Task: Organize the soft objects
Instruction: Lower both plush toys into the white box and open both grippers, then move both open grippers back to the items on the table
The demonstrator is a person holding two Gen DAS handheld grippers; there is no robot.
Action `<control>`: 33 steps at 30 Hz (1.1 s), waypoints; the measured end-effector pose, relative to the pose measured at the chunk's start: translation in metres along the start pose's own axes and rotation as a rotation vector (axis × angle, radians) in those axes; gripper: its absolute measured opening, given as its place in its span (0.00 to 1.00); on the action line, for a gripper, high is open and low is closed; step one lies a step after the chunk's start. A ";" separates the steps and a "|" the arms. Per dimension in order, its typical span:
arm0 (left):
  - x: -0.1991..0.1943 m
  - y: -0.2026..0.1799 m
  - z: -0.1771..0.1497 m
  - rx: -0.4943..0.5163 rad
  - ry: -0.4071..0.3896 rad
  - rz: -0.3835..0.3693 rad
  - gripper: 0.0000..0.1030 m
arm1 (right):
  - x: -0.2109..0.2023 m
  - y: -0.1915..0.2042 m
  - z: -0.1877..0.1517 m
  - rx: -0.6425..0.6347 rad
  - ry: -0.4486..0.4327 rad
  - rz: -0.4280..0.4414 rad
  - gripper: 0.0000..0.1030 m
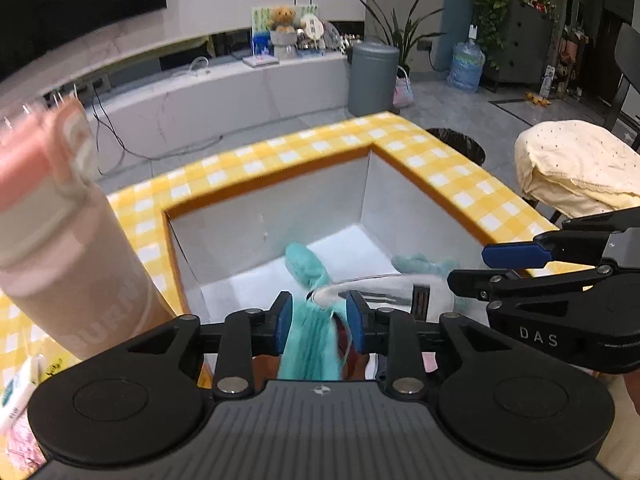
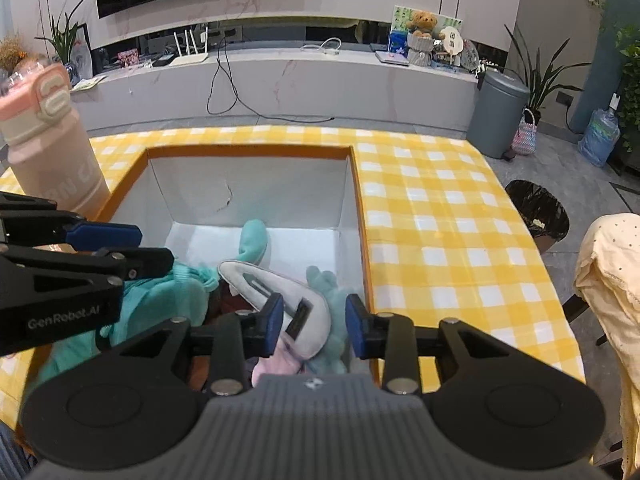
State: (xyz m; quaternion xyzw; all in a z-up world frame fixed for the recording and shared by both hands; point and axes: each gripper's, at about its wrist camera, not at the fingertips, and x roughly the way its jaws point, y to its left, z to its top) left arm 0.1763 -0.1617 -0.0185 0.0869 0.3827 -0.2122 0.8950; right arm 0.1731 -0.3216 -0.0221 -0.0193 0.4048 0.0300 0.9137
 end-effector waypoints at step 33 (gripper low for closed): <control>-0.130 0.001 -0.058 -0.048 -0.176 0.002 0.36 | -0.113 0.088 -0.076 -0.009 -0.069 0.133 0.52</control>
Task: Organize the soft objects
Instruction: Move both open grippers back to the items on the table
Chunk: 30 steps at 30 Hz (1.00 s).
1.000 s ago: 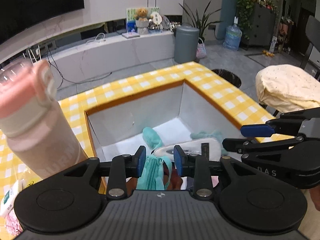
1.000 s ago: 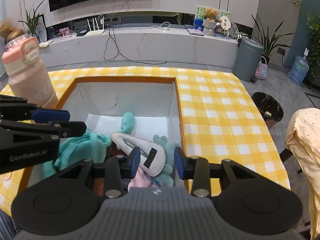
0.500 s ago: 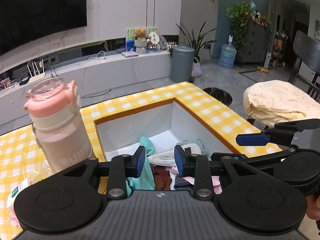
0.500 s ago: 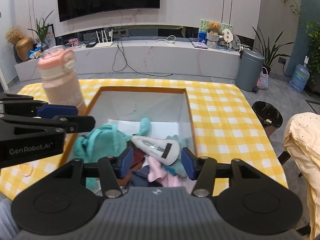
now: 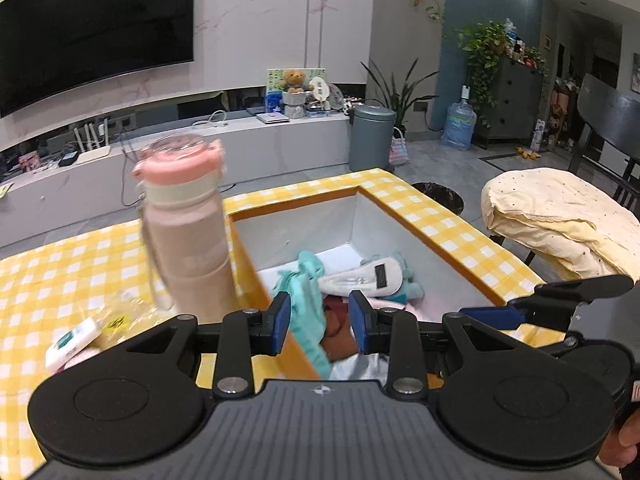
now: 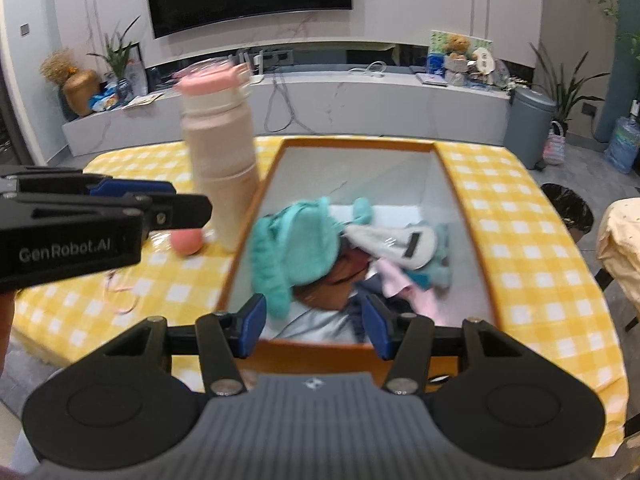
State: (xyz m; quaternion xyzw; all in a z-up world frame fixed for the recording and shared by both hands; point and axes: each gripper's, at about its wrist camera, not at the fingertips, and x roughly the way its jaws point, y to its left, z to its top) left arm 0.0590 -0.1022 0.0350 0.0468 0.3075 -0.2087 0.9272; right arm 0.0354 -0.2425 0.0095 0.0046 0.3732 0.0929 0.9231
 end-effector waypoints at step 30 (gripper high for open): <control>-0.048 0.153 -0.085 -0.237 0.099 0.196 0.36 | 0.059 0.151 0.013 -0.242 0.077 0.170 0.52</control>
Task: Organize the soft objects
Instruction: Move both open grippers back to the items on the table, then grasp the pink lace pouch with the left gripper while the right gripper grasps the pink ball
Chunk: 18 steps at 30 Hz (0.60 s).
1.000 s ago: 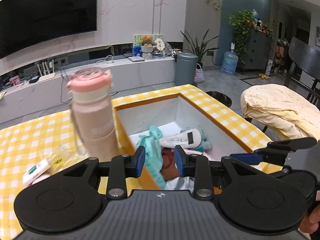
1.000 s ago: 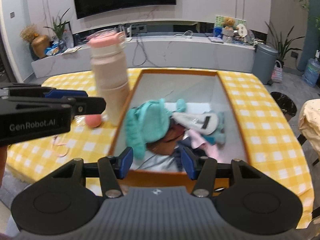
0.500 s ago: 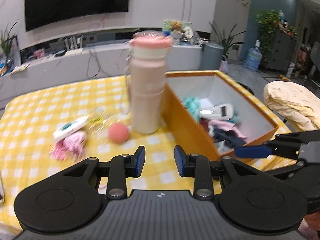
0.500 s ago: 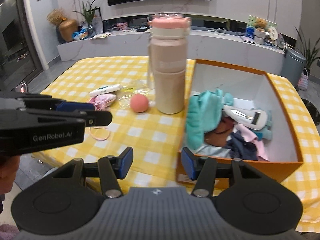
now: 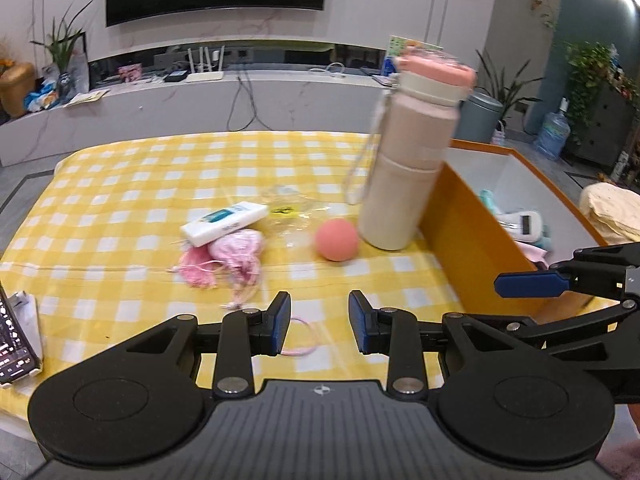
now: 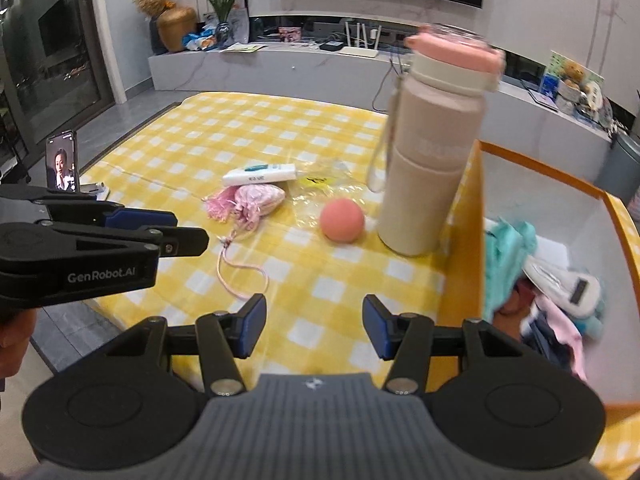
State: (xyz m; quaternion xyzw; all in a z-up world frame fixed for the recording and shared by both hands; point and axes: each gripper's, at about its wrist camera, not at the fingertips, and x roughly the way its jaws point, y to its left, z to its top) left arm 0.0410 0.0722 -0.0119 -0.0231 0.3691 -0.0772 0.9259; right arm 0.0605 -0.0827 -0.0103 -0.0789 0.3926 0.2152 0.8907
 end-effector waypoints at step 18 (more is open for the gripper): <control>0.093 0.066 0.035 -0.072 0.034 0.033 0.59 | 0.127 0.017 0.062 -0.194 -0.003 -0.106 0.52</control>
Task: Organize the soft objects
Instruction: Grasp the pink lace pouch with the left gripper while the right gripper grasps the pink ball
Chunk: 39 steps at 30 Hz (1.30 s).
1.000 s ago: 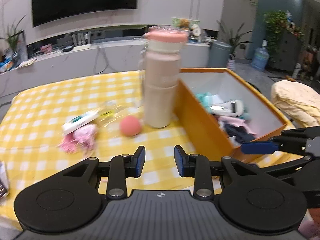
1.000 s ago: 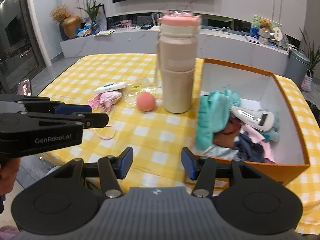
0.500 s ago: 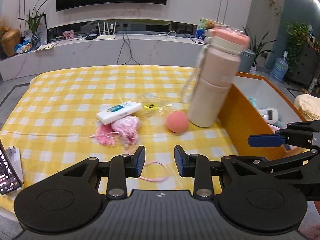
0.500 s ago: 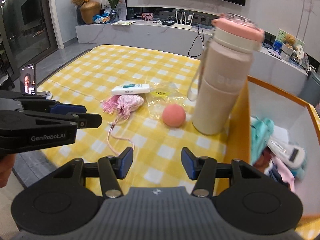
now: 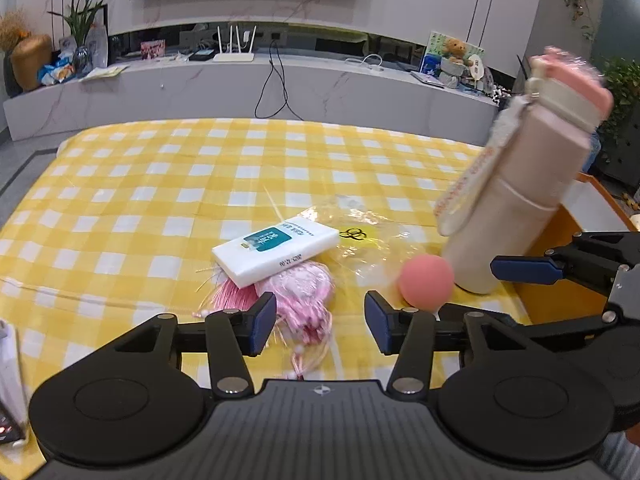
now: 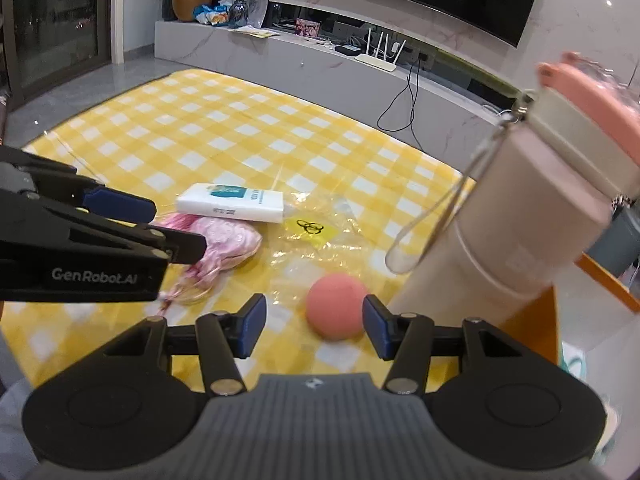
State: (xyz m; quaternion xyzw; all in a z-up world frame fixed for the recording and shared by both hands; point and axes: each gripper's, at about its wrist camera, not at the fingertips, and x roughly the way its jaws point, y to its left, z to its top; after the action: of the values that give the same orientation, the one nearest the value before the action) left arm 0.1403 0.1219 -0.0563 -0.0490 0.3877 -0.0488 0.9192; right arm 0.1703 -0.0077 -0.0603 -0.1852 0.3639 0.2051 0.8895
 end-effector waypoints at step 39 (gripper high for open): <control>0.053 -0.010 -0.015 0.113 0.032 0.109 0.47 | 0.071 0.039 -0.022 -0.342 -0.049 -0.282 0.38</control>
State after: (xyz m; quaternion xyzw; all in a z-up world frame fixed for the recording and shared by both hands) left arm 0.1661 0.1048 -0.1032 0.0250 0.4010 -0.0211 0.9155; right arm 0.1842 0.0312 -0.1331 -0.3774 0.2728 0.1415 0.8736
